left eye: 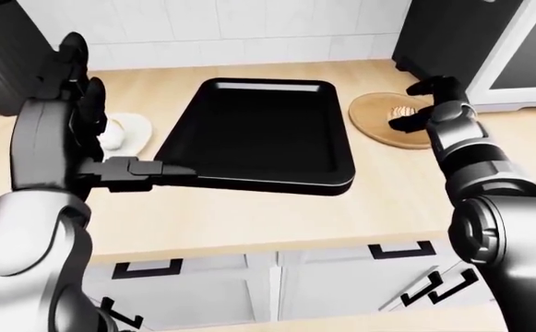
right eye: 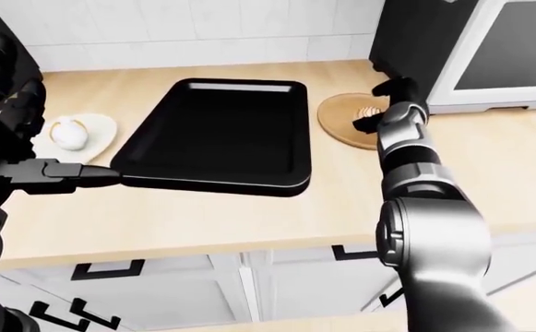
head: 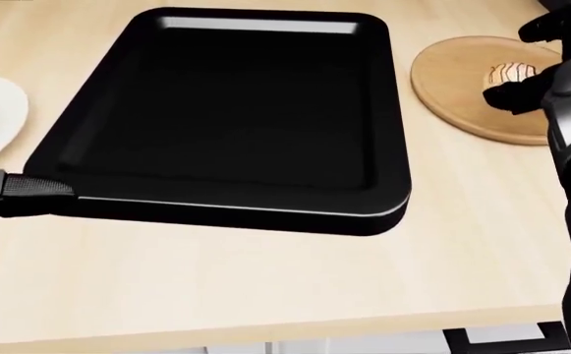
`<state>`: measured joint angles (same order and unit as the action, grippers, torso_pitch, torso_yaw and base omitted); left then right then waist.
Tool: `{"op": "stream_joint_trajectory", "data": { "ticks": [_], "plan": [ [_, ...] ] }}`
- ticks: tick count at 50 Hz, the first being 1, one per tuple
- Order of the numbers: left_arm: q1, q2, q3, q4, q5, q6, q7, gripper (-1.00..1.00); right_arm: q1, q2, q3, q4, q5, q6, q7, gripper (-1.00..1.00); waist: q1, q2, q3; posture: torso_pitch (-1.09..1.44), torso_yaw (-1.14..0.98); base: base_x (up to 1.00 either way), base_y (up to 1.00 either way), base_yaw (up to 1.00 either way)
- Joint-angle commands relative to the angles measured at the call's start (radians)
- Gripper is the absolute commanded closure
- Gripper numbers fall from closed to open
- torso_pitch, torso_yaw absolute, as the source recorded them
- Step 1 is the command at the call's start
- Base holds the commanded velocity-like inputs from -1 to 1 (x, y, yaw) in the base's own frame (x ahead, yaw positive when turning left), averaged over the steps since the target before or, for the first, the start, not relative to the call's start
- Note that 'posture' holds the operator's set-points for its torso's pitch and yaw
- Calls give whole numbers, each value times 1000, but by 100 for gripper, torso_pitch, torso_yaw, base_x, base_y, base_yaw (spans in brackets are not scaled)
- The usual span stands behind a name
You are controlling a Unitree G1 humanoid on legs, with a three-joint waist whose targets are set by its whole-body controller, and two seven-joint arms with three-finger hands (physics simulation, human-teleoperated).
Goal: Move the dessert items from the plate to the tray.
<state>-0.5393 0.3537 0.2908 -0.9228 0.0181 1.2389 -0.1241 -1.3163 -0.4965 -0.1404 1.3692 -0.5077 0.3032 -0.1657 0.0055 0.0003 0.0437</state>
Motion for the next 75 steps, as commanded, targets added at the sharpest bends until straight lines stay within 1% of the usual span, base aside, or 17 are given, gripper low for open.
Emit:
{"op": "stream_joint_trajectory", "data": {
  "ticks": [1,12,17,25,29,31,34,39,41,42,44,64,69,75],
  "plan": [
    [-24,11,8,-23,6,-22,4,-100,-43,-9,3,-41,-14,-33,-5,-15,2,-3,-27,0,0,0,0,0],
    [-25,14,20,-39,3,-10,-2,-100,-35,2,11,-40,-49,-42,-2,-7,2,-3,-27,0,0,0,0,0],
    [-27,15,23,-43,1,-3,-3,-100,-33,4,13,-39,-60,-49,-4,7,3,-4,-26,0,0,0,0,0],
    [-31,21,35,-48,-8,4,-5,-100,-23,14,21,-38,-84,-56,8,13,3,-4,-26,0,0,0,0,0],
    [-29,23,37,-46,-10,1,-3,-100,-24,16,22,-38,-92,-60,7,20,3,-4,-27,0,0,0,0,0],
    [-28,22,39,-48,-13,2,-3,-100,-23,17,23,-39,-97,-62,7,27,3,-5,-28,0,0,0,0,0],
    [-26,22,42,-50,-16,2,-2,-100,-22,17,22,-39,-99,-67,6,44,3,-5,-28,0,0,0,0,0],
    [-19,21,39,-53,-16,0,3,-100,-24,20,20,-39,-102,-80,2,53,4,-5,-28,0,0,0,0,0],
    [-18,21,40,-51,-17,-2,3,-100,-23,22,20,-39,-102,-83,-3,73,4,-5,-28,0,0,0,0,0],
    [-17,21,40,-53,-17,-1,4,-100,-22,22,20,-39,-103,-85,-6,87,4,-5,-28,0,0,0,0,0],
    [-16,21,41,-56,-18,0,4,-100,-23,22,19,-39,-103,-85,-6,100,4,-5,-28,0,0,0,0,0],
    [-15,18,34,-41,-16,-11,9,-100,-64,11,7,-47,-67,-92,-1,100,7,-5,-25,0,0,0,0,0],
    [-22,23,34,-42,-17,-4,9,-100,-92,13,14,-54,-62,-88,14,100,7,-3,-23,0,0,0,0,0],
    [-21,24,40,-45,-20,-1,6,-100,-136,38,35,-66,-71,-96,31,100,4,0,-21,0,0,0,0,0]
  ]
}}
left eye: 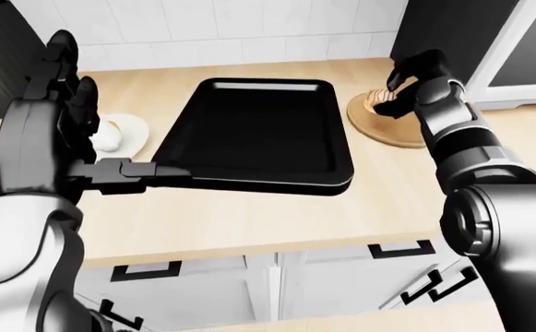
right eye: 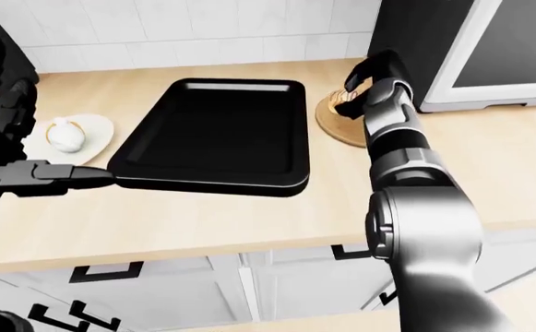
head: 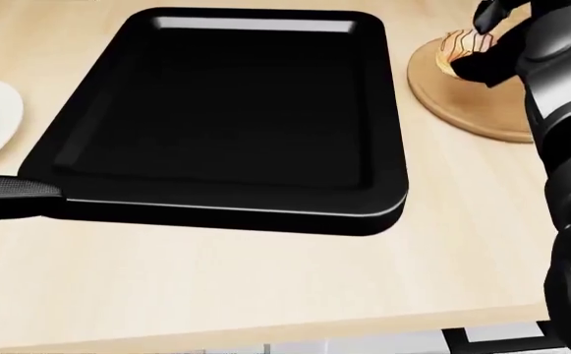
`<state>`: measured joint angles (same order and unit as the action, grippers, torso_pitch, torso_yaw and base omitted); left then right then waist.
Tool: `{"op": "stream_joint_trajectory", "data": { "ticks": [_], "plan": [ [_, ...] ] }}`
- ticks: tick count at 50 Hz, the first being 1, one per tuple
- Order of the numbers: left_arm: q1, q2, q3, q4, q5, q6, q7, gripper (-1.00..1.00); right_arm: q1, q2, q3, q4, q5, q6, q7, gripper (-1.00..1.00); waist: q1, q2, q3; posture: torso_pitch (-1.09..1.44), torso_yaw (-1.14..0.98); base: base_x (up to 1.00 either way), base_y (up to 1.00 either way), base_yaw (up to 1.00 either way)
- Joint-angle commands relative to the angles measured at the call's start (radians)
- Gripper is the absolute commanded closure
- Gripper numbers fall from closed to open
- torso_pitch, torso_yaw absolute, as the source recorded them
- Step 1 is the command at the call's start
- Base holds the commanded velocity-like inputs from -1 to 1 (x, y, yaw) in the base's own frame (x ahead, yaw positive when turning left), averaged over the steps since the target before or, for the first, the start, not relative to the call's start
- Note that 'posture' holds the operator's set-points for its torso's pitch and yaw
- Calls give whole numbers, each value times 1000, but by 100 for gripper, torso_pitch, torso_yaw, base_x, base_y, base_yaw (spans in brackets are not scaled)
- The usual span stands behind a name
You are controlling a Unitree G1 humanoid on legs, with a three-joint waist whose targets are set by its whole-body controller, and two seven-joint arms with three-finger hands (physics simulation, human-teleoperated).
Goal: Move the dessert items from the plate to the tray.
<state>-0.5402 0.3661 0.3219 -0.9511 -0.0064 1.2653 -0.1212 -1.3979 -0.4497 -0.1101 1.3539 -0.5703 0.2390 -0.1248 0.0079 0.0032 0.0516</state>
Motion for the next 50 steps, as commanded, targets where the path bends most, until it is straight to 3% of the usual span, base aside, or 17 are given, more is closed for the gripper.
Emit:
{"op": "stream_joint_trajectory", "data": {
  "ticks": [1,20,24,25,26,45,46,47,48,50],
  "plan": [
    [-18,9,11,-18,2,-28,2,-100,-61,-6,8,-52,-12,-34,-9,100,1,-2,-29,0,0,0,0,0],
    [25,7,46,-8,-20,-68,1,-100,-174,159,46,-69,-16,-59,46,100,-6,15,-27,0,0,0,0,0],
    [23,10,45,-19,-27,-56,5,-100,-177,193,57,-72,-16,-79,85,100,-8,19,-27,0,0,0,0,0],
    [23,11,54,-17,-31,-58,2,-100,-180,224,60,-57,-3,-91,189,100,-8,19,-27,0,0,0,0,0],
    [25,12,54,-15,-31,-60,3,-100,-178,232,59,-59,-1,-95,199,100,-9,20,-28,0,0,0,0,0],
    [35,20,68,-11,-59,-71,13,-100,-176,271,70,-69,-12,-146,263,97,-17,34,-29,0,0,0,0,0],
    [33,21,69,-10,-59,-71,14,-100,-175,270,74,-67,-16,-147,261,44,-17,34,-29,0,0,0,0,0],
    [32,22,70,-13,-60,-67,15,-100,-175,271,72,-67,-16,-145,263,-51,-17,34,-28,0,0,0,0,0],
    [32,22,71,-16,-62,-64,16,-100,-176,271,72,-68,-16,-145,262,-91,-17,35,-28,0,0,0,0,0],
    [33,25,76,-21,-65,-61,14,-100,-180,271,72,-70,-17,-141,271,-100,-18,35,-28,0,0,0,0,0]
  ]
}}
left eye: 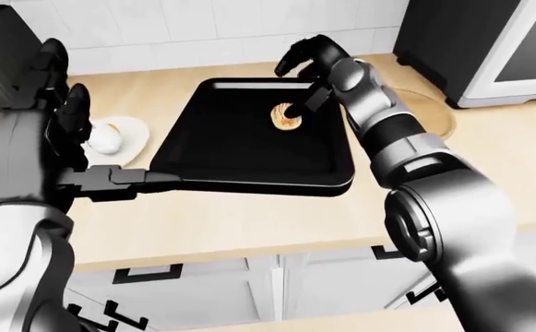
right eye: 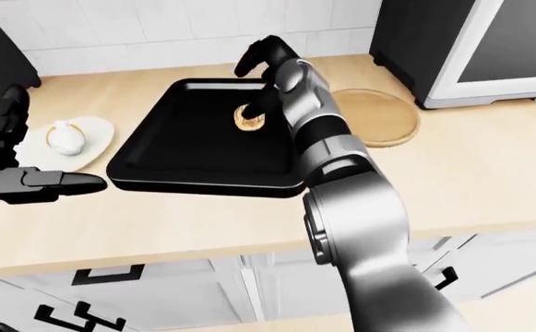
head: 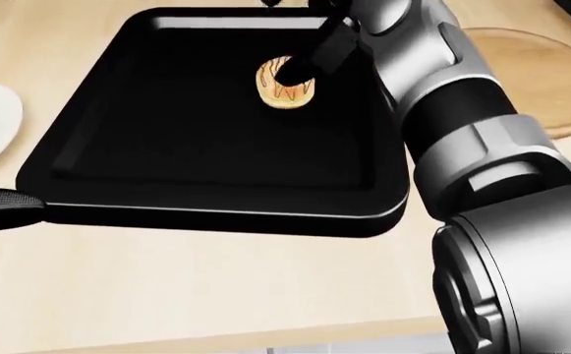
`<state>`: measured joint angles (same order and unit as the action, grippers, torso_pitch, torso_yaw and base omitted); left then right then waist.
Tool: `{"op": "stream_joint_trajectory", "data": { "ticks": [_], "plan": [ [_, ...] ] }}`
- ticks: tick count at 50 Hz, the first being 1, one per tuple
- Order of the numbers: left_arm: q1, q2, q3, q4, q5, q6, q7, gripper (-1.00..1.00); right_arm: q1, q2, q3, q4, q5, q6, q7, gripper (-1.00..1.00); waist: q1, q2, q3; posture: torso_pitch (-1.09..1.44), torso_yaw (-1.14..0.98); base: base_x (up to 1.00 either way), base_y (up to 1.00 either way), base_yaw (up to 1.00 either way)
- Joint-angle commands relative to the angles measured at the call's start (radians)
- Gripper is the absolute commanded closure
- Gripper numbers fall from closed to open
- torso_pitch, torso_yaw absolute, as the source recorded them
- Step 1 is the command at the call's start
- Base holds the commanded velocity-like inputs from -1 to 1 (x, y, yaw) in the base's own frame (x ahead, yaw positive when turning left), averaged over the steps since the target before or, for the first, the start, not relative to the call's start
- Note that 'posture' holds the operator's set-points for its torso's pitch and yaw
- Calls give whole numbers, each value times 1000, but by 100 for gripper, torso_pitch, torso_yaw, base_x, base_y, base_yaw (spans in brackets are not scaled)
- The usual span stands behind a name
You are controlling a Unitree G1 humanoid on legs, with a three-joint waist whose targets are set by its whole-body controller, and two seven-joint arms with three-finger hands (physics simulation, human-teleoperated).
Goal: Move the dessert items from the plate to the tray.
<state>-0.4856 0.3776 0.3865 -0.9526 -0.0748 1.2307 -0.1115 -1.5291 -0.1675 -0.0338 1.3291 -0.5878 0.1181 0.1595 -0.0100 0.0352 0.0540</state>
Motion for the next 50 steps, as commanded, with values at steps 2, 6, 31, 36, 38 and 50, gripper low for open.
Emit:
{"op": "stream_joint_trajectory", "data": {
  "ticks": [2,6,31,36,38,50],
  "plan": [
    [-23,16,17,-18,-1,-24,3,-100,-48,-12,-4,-46,1,-21,-1,-100,-1,4,-30,0,0,0,0,0],
    [-68,45,25,37,-8,-16,4,-100,-39,-13,4,-48,-10,-11,31,-100,-1,4,-29,0,0,0,0,0],
    [-804,315,-329,1577,470,-828,-71,-100,-169,-124,-139,-66,380,12,-54,-100,6,-8,-36,0,0,0,0,0],
    [-943,358,-366,1907,699,-1032,-53,-100,-183,-158,-133,-73,408,17,-62,-100,5,-19,-40,0,0,0,0,0],
    [-963,373,-397,2012,795,-1154,-27,-100,-178,-155,-124,-71,409,12,-61,-100,4,-19,-39,0,0,0,0,0],
    [-1061,389,-436,2224,1132,-1337,37,-100,-181,-151,-109,-75,415,3,-58,-100,0,-17,-44,0,0,0,0,0]
  ]
}}
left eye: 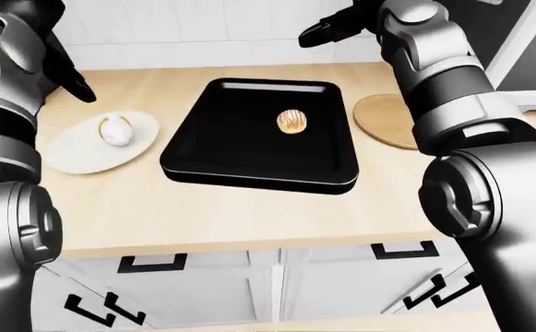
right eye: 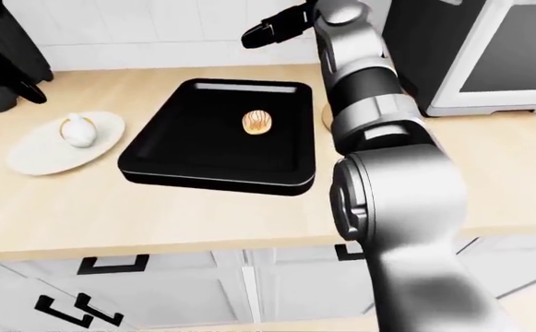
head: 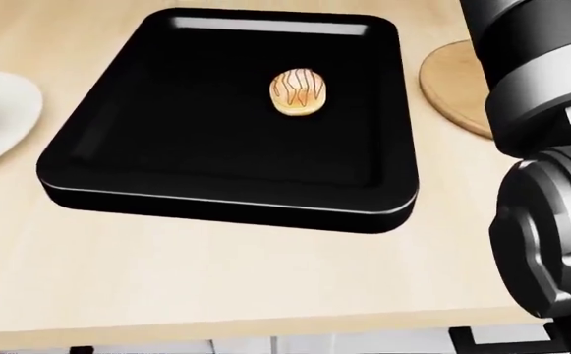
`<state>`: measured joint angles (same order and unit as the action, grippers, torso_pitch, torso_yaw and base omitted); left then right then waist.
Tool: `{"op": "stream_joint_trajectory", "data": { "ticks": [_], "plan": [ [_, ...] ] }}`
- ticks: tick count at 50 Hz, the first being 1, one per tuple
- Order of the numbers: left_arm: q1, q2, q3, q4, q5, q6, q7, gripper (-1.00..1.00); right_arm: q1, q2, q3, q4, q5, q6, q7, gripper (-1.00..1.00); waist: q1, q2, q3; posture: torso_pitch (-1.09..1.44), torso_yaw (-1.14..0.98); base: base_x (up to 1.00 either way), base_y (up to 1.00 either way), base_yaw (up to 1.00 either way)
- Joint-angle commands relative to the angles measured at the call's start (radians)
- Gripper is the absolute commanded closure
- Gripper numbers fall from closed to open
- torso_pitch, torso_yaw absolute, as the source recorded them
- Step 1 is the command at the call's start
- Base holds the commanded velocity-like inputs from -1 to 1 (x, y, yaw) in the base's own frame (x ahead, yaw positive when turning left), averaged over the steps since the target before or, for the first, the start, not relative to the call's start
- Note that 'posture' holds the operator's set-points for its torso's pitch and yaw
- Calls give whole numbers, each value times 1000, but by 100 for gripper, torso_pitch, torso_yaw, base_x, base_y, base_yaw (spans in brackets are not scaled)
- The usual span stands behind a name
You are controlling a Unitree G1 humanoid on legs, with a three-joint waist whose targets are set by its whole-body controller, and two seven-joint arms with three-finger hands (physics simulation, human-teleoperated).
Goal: Move the dessert items from the plate to the tray.
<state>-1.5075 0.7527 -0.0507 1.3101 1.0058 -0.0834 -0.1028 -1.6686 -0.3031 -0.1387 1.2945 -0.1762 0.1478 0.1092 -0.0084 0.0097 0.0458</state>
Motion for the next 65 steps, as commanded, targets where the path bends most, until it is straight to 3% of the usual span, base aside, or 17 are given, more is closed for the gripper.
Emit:
{"op": "stream_joint_trajectory", "data": {
  "ticks": [1,8,18,28,29,43,47,51,57,65],
  "plan": [
    [-34,17,-9,-29,84,-27,7,-100,-41,-16,-3,-40,3,-28,-10,-100,-2,9,-35,0,0,0,0,0],
    [2,6,22,-10,168,-128,19,-100,-40,-13,2,-42,5,-30,-7,-100,-2,14,-34,0,0,0,0,0],
    [62,-55,50,13,256,-70,91,-100,-44,-15,4,-46,7,-29,-2,-100,-3,17,-38,0,0,0,0,0],
    [103,-87,19,31,371,-22,122,-100,-44,-15,3,-46,11,-31,1,-100,-5,17,-42,0,0,0,0,0],
    [99,-82,-5,29,409,-16,136,-100,-43,-15,2,-45,11,-31,1,-100,-5,17,-43,0,0,0,0,0],
    [82,-112,5,38,547,19,215,-100,-41,-11,4,-44,11,-33,5,-100,-5,16,-45,0,0,0,0,0],
    [77,-111,-22,43,619,43,230,-100,-41,-11,4,-44,12,-35,5,-100,-6,15,-45,0,0,0,0,0],
    [74,-128,18,42,610,57,236,-100,-40,-10,5,-43,11,-35,5,-100,-7,15,-45,0,0,0,0,0],
    [97,-131,-30,48,710,93,260,-100,-41,-11,3,-44,12,-33,7,-100,-8,16,-46,0,0,0,0,0],
    [111,-154,-25,53,782,100,264,-100,-41,-12,2,-43,14,-34,7,-100,-9,15,-48,0,0,0,0,0]
  ]
}}
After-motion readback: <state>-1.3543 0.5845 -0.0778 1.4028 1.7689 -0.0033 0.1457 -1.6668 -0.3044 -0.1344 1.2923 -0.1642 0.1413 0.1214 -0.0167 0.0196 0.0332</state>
